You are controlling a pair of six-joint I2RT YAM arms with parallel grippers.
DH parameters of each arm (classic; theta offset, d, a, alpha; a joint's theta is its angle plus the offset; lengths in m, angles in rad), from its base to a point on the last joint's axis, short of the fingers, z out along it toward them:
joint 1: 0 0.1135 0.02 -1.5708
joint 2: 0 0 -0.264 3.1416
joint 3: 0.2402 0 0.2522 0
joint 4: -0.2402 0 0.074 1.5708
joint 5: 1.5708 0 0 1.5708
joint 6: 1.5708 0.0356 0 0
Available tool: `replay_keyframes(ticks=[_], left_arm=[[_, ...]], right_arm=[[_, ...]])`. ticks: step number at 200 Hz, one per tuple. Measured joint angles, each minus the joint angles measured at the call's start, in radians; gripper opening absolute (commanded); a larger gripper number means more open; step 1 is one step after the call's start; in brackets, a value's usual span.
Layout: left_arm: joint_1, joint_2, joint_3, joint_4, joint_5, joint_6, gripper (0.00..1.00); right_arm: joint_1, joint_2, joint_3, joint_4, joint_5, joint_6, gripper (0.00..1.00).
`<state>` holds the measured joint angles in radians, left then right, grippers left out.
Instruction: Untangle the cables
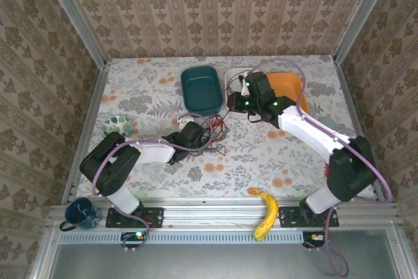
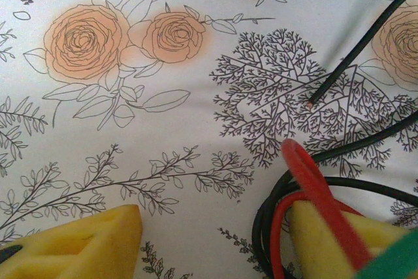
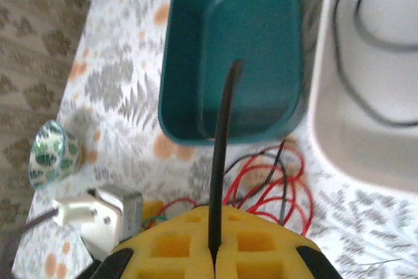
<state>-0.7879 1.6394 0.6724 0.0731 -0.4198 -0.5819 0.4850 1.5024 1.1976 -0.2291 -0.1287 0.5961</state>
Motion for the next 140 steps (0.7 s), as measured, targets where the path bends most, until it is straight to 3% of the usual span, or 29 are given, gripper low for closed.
replay_keyframes(ticks=[67,101,140], left_arm=[[-0.004,0.011,0.007,-0.001,-0.008,0.000,0.64],[-0.004,0.013,0.007,0.000,-0.010,0.000,0.64],[-0.004,0.016,0.010,-0.001,-0.012,0.000,0.64]], right_arm=[[-0.129,-0.310,0.021,0.086,0.281,-0.065,0.00],[-0.231,-0.389,0.027,0.157,0.278,-0.069,0.00],[-0.307,-0.347,0.081,0.182,0.219,-0.069,0.00]])
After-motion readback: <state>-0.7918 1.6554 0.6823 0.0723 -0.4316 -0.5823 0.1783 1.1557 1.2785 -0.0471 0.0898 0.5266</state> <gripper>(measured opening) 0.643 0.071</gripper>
